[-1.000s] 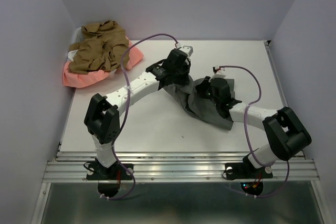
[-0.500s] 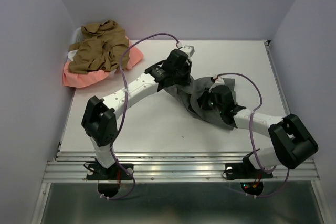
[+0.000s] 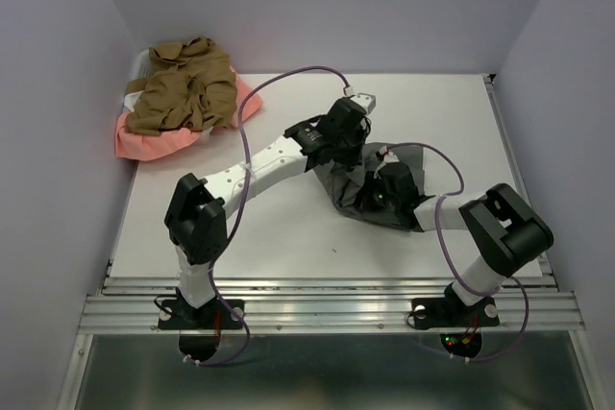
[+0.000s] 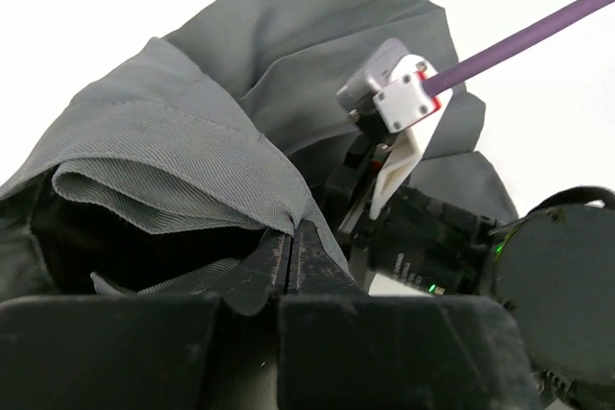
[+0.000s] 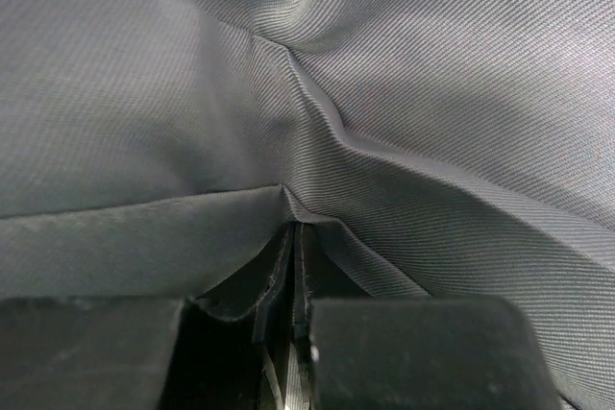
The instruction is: Fold and stack the skirts
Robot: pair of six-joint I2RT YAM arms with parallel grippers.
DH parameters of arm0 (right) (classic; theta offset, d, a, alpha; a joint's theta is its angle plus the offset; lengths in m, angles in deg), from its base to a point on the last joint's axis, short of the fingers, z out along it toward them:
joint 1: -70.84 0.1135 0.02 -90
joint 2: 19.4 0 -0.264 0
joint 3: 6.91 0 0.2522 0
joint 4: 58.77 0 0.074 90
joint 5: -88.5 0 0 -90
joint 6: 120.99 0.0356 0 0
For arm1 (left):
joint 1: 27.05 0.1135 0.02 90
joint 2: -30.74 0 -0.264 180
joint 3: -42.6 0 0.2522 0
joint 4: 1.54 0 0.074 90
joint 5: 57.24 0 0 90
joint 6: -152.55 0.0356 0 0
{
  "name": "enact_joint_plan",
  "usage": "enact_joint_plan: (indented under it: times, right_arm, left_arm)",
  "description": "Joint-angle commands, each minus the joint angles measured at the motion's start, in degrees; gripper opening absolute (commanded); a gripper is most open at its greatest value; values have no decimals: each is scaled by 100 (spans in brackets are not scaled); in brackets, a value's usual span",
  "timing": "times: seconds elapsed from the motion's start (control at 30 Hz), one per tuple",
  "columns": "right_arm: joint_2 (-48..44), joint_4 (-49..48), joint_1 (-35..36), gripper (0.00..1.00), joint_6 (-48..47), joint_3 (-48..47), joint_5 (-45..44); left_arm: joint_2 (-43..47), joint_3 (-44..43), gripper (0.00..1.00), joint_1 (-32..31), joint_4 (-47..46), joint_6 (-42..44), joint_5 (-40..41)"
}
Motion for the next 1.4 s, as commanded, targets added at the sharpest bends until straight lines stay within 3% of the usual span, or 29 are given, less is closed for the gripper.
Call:
enact_joint_plan:
  times: [0.0,0.3,0.43,0.53,0.63,0.77,0.97,1.37]
  right_arm:
    - [-11,-156,1,7,7,-38,94]
    - [-678,-24,1,7,139,252,-20]
    - [-1381,292,1,9,95,463,-661]
    - [-1864,958,1,9,209,341,-1320]
    - [-2268,2414,-104,10,446,-45,-2093]
    - [-2691,3655,-630,15,587,-362,-2947]
    - [-2710,4291,-1948,17,394,-293,-2589]
    - [-1524,3931,-1950,11,104,-257,-1639]
  left_arm:
    - [-192,-727,0,-183,-158,37,2]
    - [-878,-1334,0,-403,53,-78,-60]
    - [-1045,-1352,0,-403,185,-86,142]
    - [-1045,-1343,0,-394,194,-60,204]
    - [-1028,-1343,0,-403,229,-25,283]
    - [-1010,-1325,0,-394,229,-16,327]
    - [-905,-1246,0,-394,141,-7,292]
    - [-712,-1071,0,-403,53,54,239]
